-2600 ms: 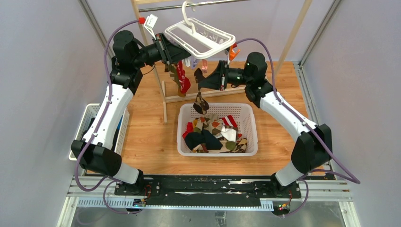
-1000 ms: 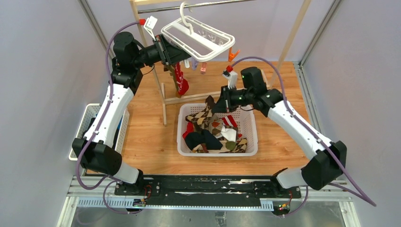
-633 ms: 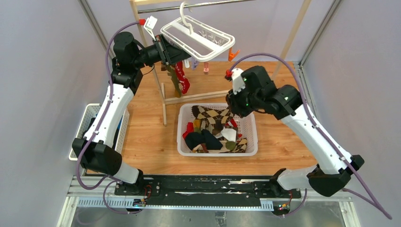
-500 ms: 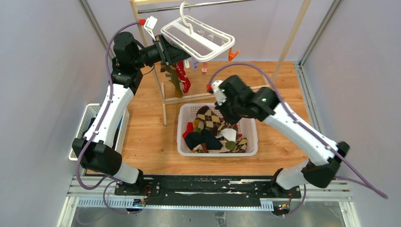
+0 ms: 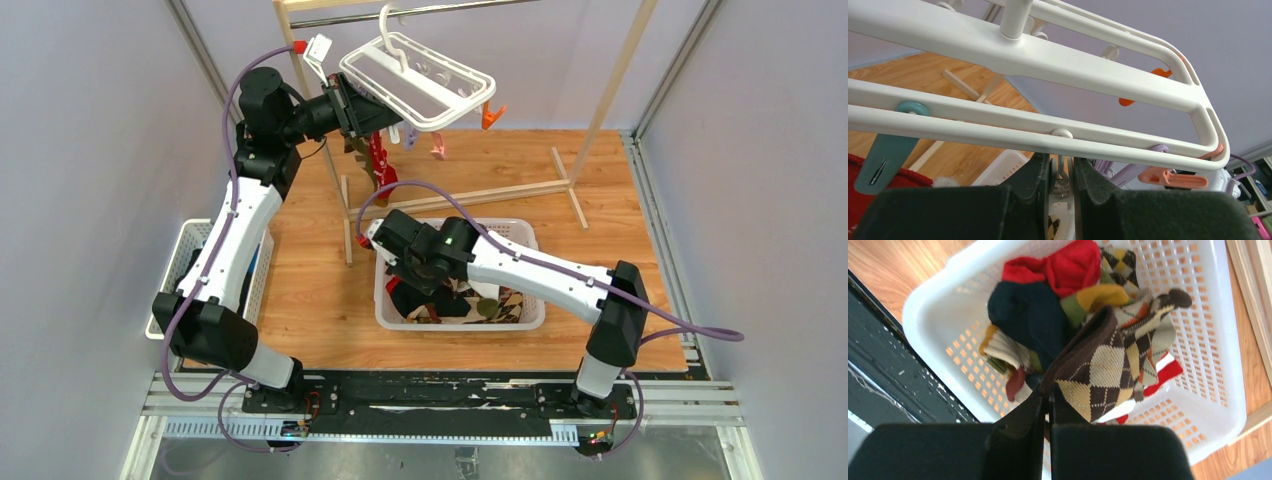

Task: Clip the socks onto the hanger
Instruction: Adjust the sock at the center of the board.

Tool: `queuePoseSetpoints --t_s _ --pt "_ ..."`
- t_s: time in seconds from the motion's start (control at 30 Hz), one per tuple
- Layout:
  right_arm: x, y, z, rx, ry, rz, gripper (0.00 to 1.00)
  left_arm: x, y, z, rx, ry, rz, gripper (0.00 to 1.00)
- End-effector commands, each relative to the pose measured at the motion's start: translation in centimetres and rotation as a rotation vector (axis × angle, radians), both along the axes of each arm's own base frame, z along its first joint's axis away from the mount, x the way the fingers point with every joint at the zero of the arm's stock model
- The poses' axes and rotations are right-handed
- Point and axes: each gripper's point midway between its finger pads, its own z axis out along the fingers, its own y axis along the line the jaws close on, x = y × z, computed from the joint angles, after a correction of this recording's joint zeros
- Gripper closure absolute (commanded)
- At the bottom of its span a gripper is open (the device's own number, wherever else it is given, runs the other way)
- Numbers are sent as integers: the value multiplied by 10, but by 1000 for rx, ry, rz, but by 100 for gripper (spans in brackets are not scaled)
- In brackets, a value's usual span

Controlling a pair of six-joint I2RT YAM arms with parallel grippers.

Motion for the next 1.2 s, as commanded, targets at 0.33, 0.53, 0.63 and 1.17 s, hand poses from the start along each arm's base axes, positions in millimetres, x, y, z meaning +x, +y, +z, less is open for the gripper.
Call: queuePoseSetpoints --t_s 0.33,0.53,0.63,1.17 --pt "12 66 -26 151 -138 57 100 -16 2 -10 21 42 -46 100" --pt "-3 97 -30 237 -45 97 100 -17 2 -8 21 36 -44 100" --pt "-13 103 -34 253 -10 122 100 -17 3 -8 22 36 -44 100" --pt "-2 101 -10 274 -154 128 35 -18 4 -9 24 32 -43 100"
